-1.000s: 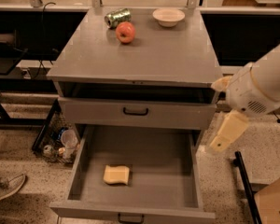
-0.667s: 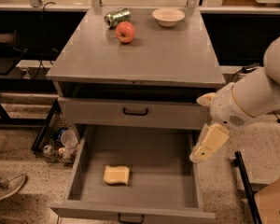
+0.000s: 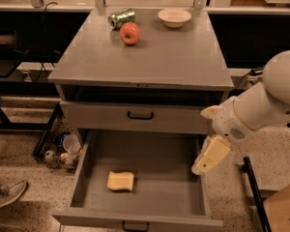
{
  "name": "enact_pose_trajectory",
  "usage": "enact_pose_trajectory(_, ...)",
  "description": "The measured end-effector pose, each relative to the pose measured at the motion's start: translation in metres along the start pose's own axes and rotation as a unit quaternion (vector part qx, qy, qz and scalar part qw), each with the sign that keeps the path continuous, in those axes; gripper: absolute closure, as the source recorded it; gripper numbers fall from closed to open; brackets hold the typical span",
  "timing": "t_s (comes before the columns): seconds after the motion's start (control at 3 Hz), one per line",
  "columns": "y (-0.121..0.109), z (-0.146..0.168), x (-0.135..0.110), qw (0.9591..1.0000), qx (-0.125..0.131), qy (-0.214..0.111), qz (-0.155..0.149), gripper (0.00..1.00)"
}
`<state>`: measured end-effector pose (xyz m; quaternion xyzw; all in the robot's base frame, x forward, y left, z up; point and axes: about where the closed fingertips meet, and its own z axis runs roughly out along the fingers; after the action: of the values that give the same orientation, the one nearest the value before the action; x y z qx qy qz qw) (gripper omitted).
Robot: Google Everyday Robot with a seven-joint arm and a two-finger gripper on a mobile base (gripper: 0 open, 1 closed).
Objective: Pick sponge from middle drawer and place on counter
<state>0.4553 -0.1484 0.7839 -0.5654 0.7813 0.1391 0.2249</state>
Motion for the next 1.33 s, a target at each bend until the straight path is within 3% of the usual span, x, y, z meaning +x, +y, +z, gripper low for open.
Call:
enact_pose_trajectory(0.33, 0.007, 0.058, 0.025, 0.9997, -0.016, 0.001, 0.020, 0.00)
enact_pose_trajectory(1.0, 0.008, 0.169, 0.039, 0.9985, 0.001, -0.027, 0.047, 0.00)
enact_pose_trajectory(1.33, -0.010, 0.169, 0.033, 0.9973, 0.036, -0.042, 0.049, 0.00)
